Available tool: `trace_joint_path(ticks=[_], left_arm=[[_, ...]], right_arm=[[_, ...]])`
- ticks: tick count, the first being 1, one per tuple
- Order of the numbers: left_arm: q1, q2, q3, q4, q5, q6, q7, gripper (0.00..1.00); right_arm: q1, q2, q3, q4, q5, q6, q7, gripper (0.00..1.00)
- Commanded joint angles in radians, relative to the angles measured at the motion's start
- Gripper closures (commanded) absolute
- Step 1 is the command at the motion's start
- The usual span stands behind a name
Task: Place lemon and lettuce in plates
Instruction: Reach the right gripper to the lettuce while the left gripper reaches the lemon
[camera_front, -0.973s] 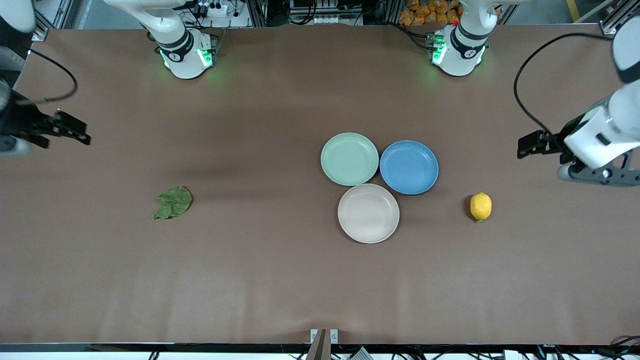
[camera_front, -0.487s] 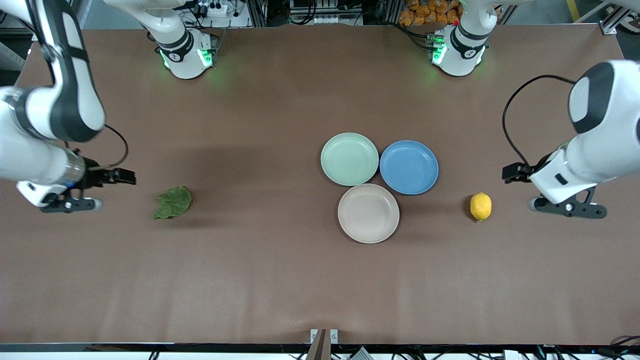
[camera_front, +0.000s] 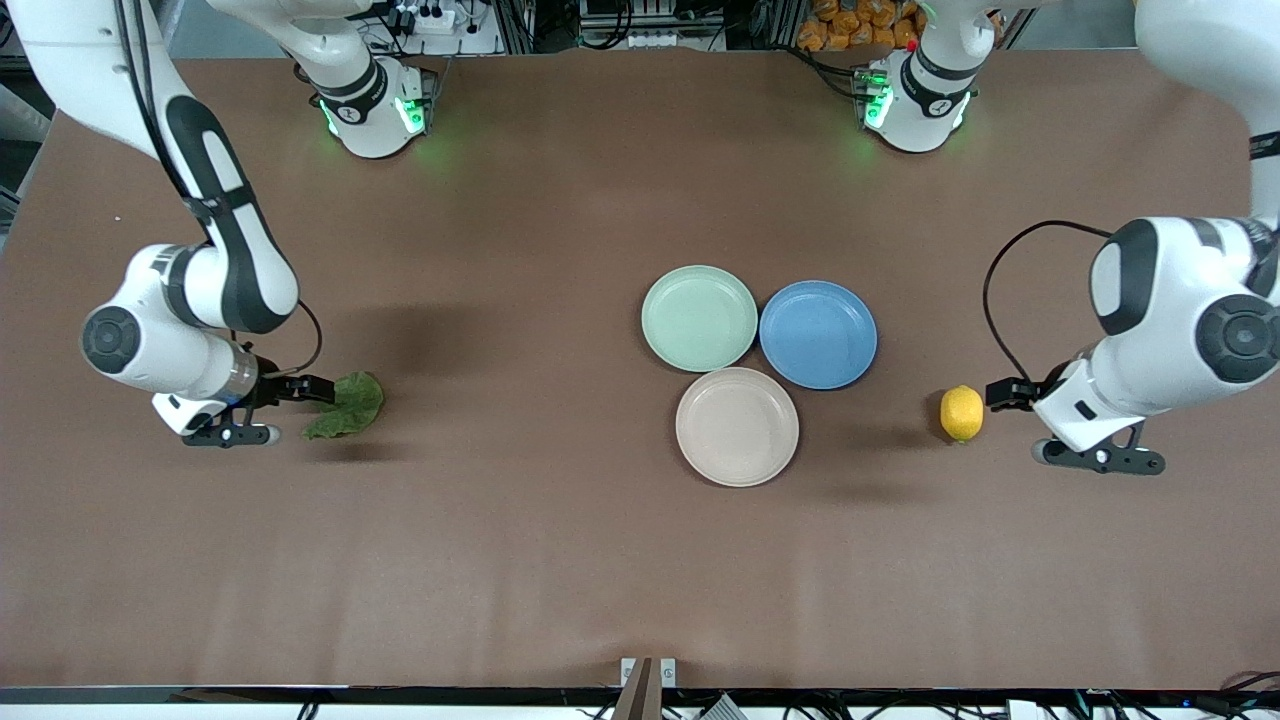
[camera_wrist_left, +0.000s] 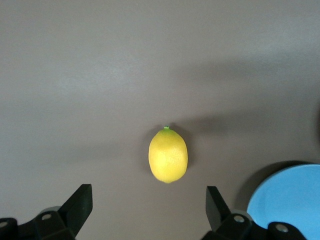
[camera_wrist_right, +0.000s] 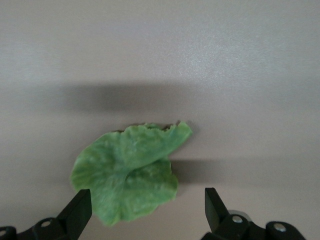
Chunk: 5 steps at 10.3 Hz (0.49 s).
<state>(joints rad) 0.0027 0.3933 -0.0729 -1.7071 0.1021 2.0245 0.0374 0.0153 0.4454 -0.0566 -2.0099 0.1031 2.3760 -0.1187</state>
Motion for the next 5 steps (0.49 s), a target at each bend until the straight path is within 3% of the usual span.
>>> trace_joint_path(ticks=[1, 3, 4, 5], left_arm=[[0.000, -0.005, -0.001, -0.089, -0.001, 0.094, -0.025, 0.00], [0.003, 0.024, -0.001, -0.126, -0.001, 0.167, -0.027, 0.00], [0.003, 0.050, -0.001, -0.143, -0.001, 0.201, -0.027, 0.00], [0.005, 0.074, -0.001, -0.144, -0.001, 0.204, -0.028, 0.00]], right_arm=[[0.002, 0.051, 0.011, -0.003, 0.029, 0.083, -0.010, 0.00], [0.003, 0.070, 0.018, -0.006, 0.029, 0.110, -0.010, 0.18], [0.005, 0.078, 0.020, -0.006, 0.029, 0.132, -0.010, 0.32], [0.005, 0.081, 0.020, -0.006, 0.029, 0.132, -0.010, 0.66]])
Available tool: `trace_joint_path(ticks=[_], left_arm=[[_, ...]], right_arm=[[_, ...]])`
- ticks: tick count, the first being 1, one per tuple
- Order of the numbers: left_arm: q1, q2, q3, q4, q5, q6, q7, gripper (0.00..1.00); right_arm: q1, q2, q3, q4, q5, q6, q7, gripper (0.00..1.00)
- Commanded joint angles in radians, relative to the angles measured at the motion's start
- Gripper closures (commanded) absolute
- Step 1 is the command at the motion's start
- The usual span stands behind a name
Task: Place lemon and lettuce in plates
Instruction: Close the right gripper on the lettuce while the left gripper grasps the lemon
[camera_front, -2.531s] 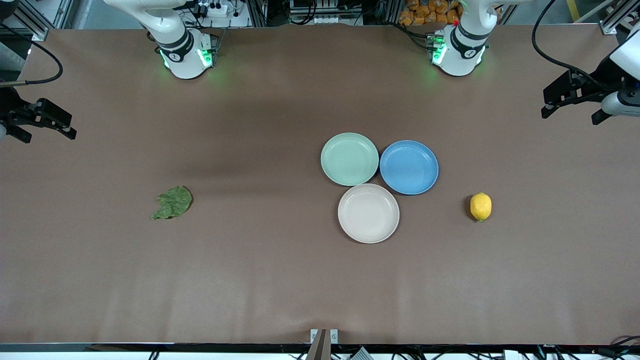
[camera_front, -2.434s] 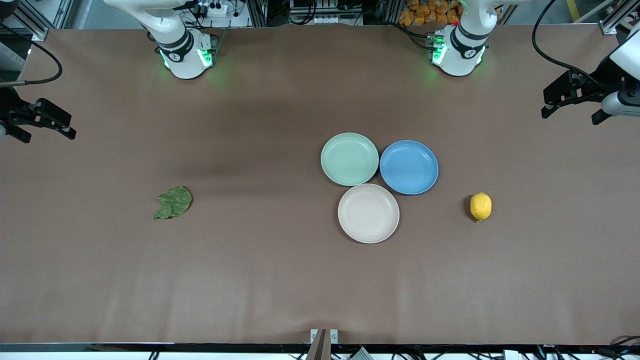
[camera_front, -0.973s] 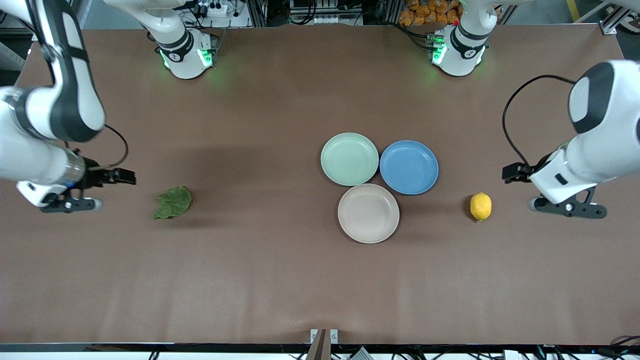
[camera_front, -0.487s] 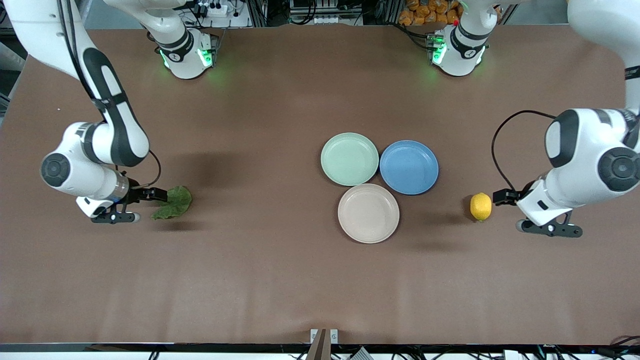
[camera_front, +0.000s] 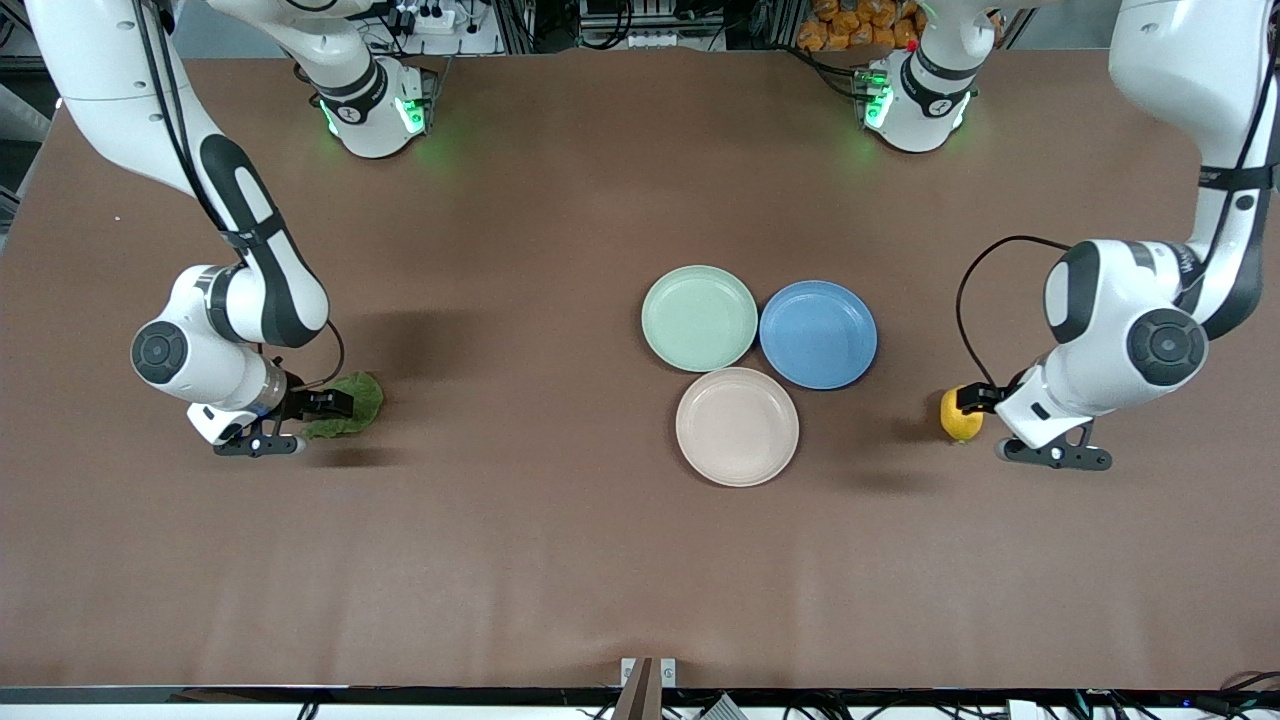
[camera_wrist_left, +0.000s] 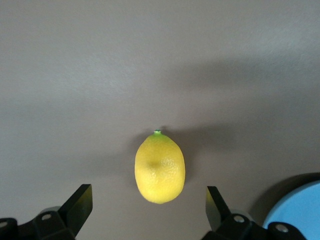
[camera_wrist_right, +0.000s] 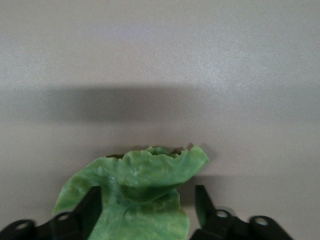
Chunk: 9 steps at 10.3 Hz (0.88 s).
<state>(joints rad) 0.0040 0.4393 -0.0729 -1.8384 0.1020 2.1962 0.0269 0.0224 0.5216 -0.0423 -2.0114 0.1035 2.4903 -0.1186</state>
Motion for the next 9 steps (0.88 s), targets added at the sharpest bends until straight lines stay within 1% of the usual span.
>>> trace_joint_path(ticks=[1, 2, 3, 5, 6, 8, 9], left_arm=[[0.004, 0.041, 0.001, -0.013, -0.001, 0.033, -0.016, 0.00], [0.004, 0.059, 0.001, -0.013, -0.001, 0.033, -0.018, 0.00], [0.002, 0.081, 0.002, -0.009, 0.004, 0.034, -0.043, 0.00], [-0.001, 0.104, 0.002, -0.004, 0.011, 0.060, -0.071, 0.00], [-0.002, 0.110, 0.002, -0.004, 0.011, 0.066, -0.071, 0.00], [-0.001, 0.128, 0.004, -0.004, 0.013, 0.079, -0.071, 0.00], [-0.001, 0.133, 0.004, -0.002, 0.013, 0.082, -0.071, 0.00]], right_arm=[[-0.001, 0.005, 0.006, -0.004, 0.028, 0.018, -0.012, 0.89], [0.001, -0.001, 0.006, -0.004, 0.028, 0.015, -0.010, 1.00], [0.001, -0.005, 0.007, -0.003, 0.028, 0.009, -0.010, 1.00], [-0.004, -0.049, 0.010, 0.003, 0.030, -0.033, -0.007, 1.00], [-0.006, -0.090, 0.010, 0.019, 0.030, -0.091, 0.020, 1.00], [0.016, -0.202, 0.025, 0.084, 0.030, -0.302, 0.129, 1.00], [0.040, -0.247, 0.047, 0.127, 0.031, -0.394, 0.228, 1.00]])
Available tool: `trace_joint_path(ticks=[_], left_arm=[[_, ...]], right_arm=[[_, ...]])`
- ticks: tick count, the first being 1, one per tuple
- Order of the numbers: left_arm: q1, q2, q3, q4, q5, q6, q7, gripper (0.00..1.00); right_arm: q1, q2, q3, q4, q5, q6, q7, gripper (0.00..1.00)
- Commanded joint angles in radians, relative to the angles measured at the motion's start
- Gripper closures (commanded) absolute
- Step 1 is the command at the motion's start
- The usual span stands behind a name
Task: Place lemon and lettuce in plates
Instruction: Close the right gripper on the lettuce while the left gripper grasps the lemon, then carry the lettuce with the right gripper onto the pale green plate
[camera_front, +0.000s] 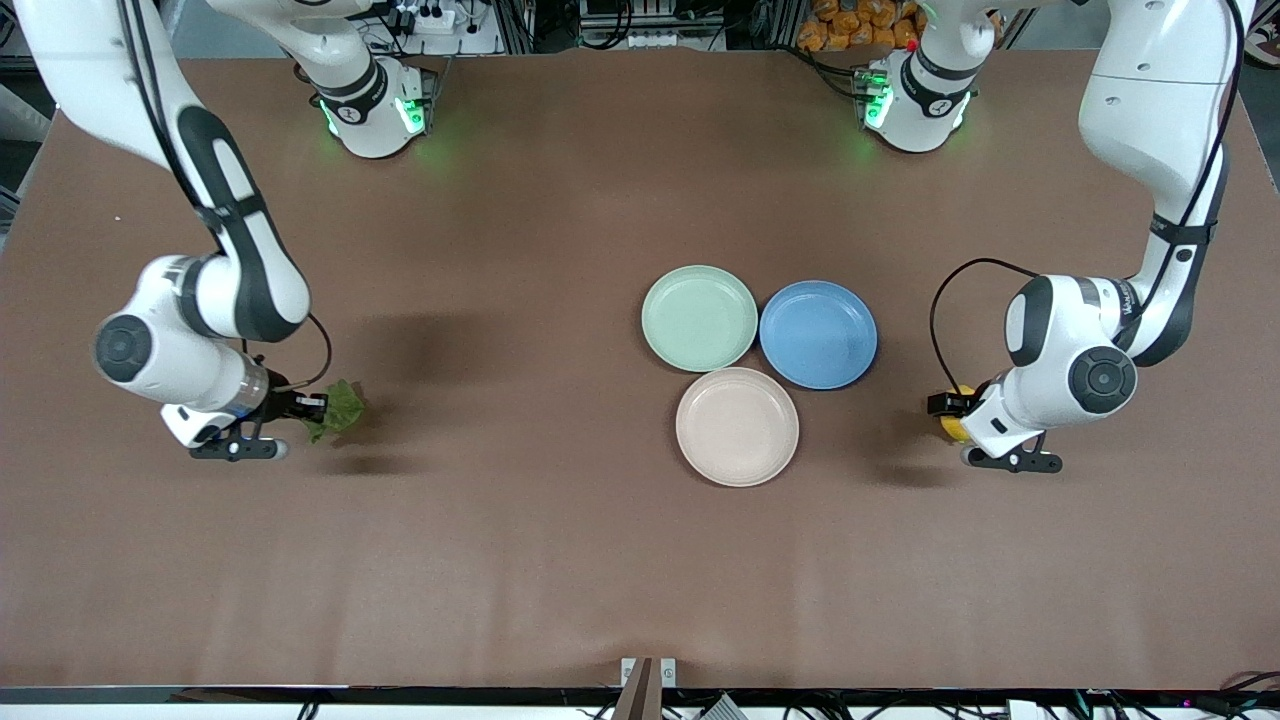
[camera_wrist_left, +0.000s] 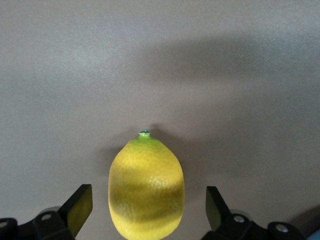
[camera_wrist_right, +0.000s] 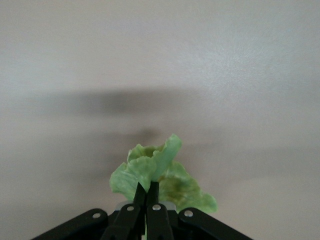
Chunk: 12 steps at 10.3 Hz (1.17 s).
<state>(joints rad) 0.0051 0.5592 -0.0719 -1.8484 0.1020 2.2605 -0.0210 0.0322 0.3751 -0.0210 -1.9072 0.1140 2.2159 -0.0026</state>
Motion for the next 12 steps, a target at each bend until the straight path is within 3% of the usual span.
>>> trace_joint_path(ticks=[1, 3, 4, 5, 9, 12], left_arm=[[-0.001, 0.022, 0.003, 0.008, 0.013, 0.017, -0.024, 0.00], [-0.001, 0.033, 0.004, 0.008, 0.013, 0.020, -0.022, 0.00], [-0.001, 0.033, 0.003, 0.008, 0.013, 0.048, -0.024, 0.46], [0.001, 0.033, 0.003, 0.008, 0.013, 0.050, -0.024, 0.99], [0.003, 0.028, 0.003, 0.018, 0.012, 0.050, -0.028, 1.00], [-0.008, 0.022, 0.001, 0.066, 0.002, 0.050, -0.072, 1.00]], right_arm=[[0.037, -0.120, 0.080, 0.074, 0.021, -0.199, 0.234, 1.00], [0.082, -0.157, 0.174, 0.108, 0.027, -0.255, 0.469, 1.00], [0.150, -0.162, 0.177, 0.117, 0.071, -0.252, 0.572, 1.00], [0.225, -0.154, 0.174, 0.122, 0.157, -0.224, 0.652, 1.00], [0.497, -0.075, 0.168, 0.122, 0.182, 0.089, 1.074, 1.00], [0.635, 0.094, 0.171, 0.157, 0.179, 0.359, 1.255, 1.00]])
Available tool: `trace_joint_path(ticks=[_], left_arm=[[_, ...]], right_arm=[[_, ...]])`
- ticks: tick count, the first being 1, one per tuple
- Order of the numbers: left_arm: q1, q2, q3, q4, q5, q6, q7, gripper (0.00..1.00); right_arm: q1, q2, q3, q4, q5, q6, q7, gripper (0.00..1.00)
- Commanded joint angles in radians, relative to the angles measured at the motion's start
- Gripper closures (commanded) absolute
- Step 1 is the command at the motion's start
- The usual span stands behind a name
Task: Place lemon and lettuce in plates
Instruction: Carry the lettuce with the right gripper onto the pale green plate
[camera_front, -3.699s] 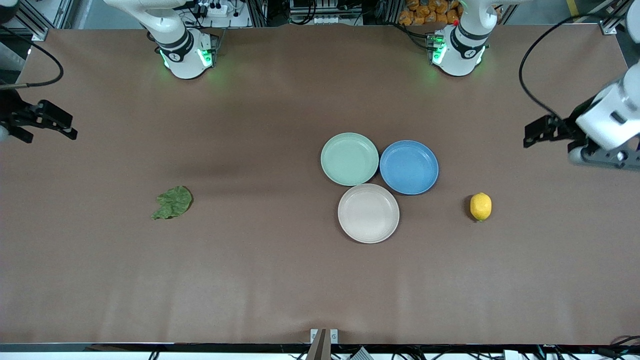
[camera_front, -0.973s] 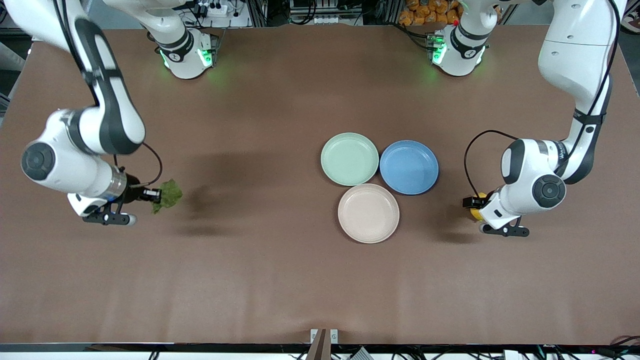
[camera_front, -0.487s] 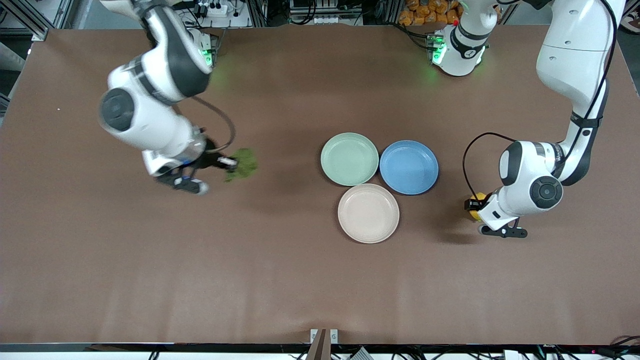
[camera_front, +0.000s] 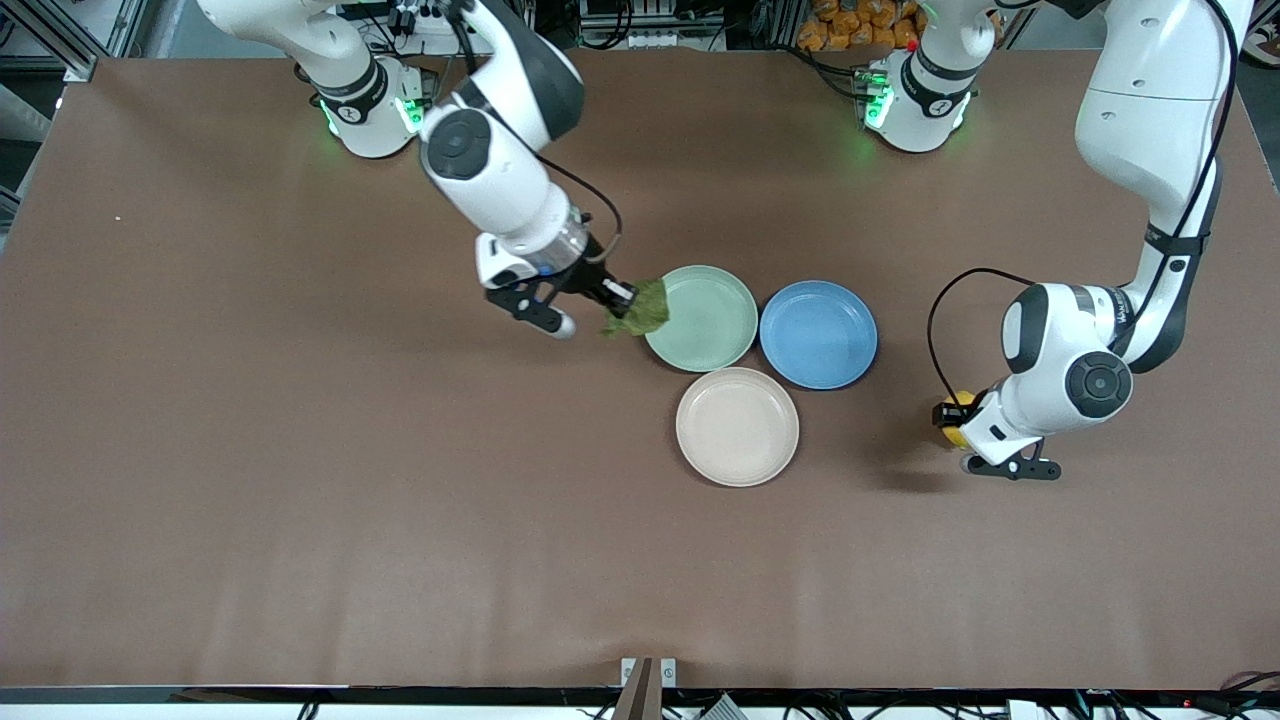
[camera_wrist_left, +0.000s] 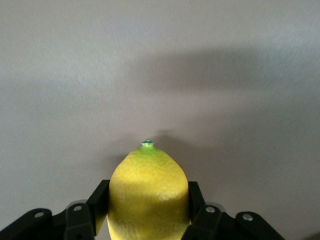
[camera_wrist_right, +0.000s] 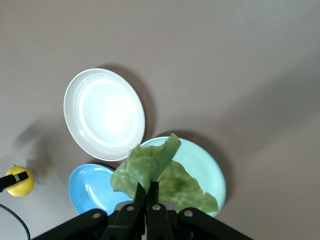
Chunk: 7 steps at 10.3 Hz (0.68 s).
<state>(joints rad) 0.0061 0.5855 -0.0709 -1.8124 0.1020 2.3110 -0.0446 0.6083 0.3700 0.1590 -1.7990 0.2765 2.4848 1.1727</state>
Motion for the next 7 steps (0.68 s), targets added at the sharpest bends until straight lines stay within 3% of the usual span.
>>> trace_joint_path(ticks=[1, 2, 3, 4, 7], left_arm=[[-0.014, -0.004, -0.003, 0.054, 0.001, -0.001, -0.087, 1.00], [-0.017, -0.004, -0.006, 0.076, 0.001, -0.001, -0.116, 1.00], [-0.020, -0.006, -0.007, 0.102, -0.001, -0.001, -0.139, 1.00], [-0.035, -0.004, -0.013, 0.120, -0.002, -0.001, -0.174, 1.00], [-0.089, 0.023, -0.017, 0.180, -0.005, -0.001, -0.297, 1.00]], right_arm=[[0.105, 0.153, -0.010, 0.084, 0.015, 0.124, 0.123, 1.00], [0.137, 0.186, -0.010, 0.114, 0.013, 0.126, 0.168, 0.96], [0.145, 0.200, -0.007, 0.127, 0.009, 0.125, 0.183, 0.52], [0.145, 0.195, -0.003, 0.122, -0.006, 0.112, 0.185, 0.01], [0.078, 0.120, 0.014, 0.124, -0.037, -0.036, 0.180, 0.00]])
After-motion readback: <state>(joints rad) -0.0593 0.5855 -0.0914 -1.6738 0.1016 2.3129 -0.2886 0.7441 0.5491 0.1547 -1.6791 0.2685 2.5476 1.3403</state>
